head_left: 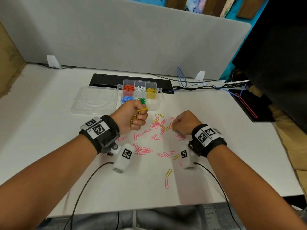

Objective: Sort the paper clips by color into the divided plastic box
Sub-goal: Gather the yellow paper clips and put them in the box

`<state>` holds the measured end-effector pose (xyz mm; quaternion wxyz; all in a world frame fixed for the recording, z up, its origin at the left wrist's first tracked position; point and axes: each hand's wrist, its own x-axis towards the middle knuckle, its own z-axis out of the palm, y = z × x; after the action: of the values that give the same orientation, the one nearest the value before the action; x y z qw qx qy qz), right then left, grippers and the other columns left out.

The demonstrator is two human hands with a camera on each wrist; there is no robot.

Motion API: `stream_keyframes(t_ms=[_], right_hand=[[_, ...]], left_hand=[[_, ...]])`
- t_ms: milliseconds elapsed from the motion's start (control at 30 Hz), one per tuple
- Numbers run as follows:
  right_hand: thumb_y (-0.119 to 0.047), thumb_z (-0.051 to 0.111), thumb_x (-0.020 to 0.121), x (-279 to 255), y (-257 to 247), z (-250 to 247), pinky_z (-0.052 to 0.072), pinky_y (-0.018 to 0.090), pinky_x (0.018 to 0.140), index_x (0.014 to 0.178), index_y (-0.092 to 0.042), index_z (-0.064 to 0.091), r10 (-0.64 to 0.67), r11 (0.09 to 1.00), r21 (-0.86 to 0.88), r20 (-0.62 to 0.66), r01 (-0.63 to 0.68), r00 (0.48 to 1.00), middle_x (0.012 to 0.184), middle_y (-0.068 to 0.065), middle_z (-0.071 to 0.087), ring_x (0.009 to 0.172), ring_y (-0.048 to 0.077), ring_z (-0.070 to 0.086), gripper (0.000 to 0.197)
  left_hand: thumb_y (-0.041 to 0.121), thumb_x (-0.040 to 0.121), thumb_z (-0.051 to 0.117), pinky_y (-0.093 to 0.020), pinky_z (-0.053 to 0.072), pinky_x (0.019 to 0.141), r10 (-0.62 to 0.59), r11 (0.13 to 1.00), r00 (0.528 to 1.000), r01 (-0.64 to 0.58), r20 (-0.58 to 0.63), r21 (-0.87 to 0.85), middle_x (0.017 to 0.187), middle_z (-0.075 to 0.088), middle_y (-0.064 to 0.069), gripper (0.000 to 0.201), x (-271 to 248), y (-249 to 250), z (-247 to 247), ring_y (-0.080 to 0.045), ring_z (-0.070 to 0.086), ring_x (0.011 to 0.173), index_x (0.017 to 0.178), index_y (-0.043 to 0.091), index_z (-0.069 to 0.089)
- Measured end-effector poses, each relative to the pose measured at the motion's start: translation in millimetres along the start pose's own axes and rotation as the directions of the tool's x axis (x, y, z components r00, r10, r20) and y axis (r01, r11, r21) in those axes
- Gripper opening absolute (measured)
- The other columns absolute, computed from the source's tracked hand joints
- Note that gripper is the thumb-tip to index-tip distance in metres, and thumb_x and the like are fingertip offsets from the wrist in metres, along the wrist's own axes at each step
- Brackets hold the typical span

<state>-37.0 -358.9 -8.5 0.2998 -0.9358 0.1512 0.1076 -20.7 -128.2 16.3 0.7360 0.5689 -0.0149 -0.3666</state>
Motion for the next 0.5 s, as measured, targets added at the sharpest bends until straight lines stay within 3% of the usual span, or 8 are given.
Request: stream_keyframes(t_ms=[67,133,233,333,400,500], right_hand=[[-0.01,0.071,0.082,1,-5,8,0.062,0.038,0.074,0.088,0.001,0.074,0.011,0.996,-0.093,0.008,-0.011,1.0,0.084,0.013,0.074,0.079,0.027,0.072,0.013],[-0.01,0.071,0.082,-1,-12,11,0.058,0.031,0.067,0.081,-0.002,0.069,0.001,0.981,-0.196,-0.019,-0.005,1.0,0.083,0.009,0.071,0.076,0.024,0.068,0.008],[-0.005,0.067,0.079,-7,-18,6,0.042,0.023,0.049,0.062,-0.009,0.05,0.023,0.96,-0.279,-0.012,-0.026,1.0,0.068,0.005,0.058,0.058,0.018,0.056,0.024],[0.003,0.063,0.067,-15,-18,-1,0.036,0.016,0.038,0.048,-0.01,0.047,0.079,0.953,-0.296,0.04,-0.063,0.996,0.048,0.003,0.053,0.036,0.012,0.049,0.028],[-0.002,0.065,0.064,-19,-16,-5,0.036,0.015,0.039,0.048,-0.01,0.048,0.087,0.954,-0.293,0.064,-0.064,0.994,0.042,-0.001,0.051,0.032,0.01,0.047,0.024],[-0.011,0.07,0.072,-22,-12,-13,0.041,0.022,0.051,0.058,-0.007,0.053,0.047,0.987,-0.156,0.066,-0.036,0.997,0.055,0.003,0.052,0.052,0.015,0.049,0.023]], left_hand=[[0.019,0.081,0.038,-0.016,0.014,0.038,0.017,0.984,0.997,-0.003,0.08,-0.177,0.055,0.031,0.003,0.019,0,-1,3,-0.008,0.023,0.04,0.062,0.018,0.036],[0.021,0.078,0.04,-0.016,0.016,0.037,0.044,0.961,0.991,-0.008,0.124,-0.277,0.056,0.029,0.003,0.019,1,-4,6,-0.008,0.024,0.04,0.06,0.017,0.036],[0.022,0.081,0.042,-0.017,0.017,0.034,0.055,0.935,0.99,-0.005,0.132,-0.354,0.056,0.031,0.003,0.025,3,-7,12,-0.008,0.027,0.039,0.057,0.016,0.04],[0.02,0.087,0.04,-0.015,0.021,0.032,0.023,0.918,0.996,0.014,0.088,-0.397,0.057,0.04,0.002,0.027,5,-11,18,-0.007,0.032,0.039,0.062,0.014,0.046],[0.018,0.088,0.04,-0.014,0.026,0.033,-0.019,0.928,0.999,0.03,0.032,-0.371,0.062,0.048,-0.001,0.024,6,-16,21,-0.008,0.038,0.041,0.067,0.012,0.051],[0.015,0.086,0.043,-0.015,0.035,0.035,-0.066,0.953,0.996,0.043,-0.067,-0.3,0.066,0.056,-0.004,0.022,7,-24,26,-0.01,0.046,0.045,0.07,0.009,0.056]])
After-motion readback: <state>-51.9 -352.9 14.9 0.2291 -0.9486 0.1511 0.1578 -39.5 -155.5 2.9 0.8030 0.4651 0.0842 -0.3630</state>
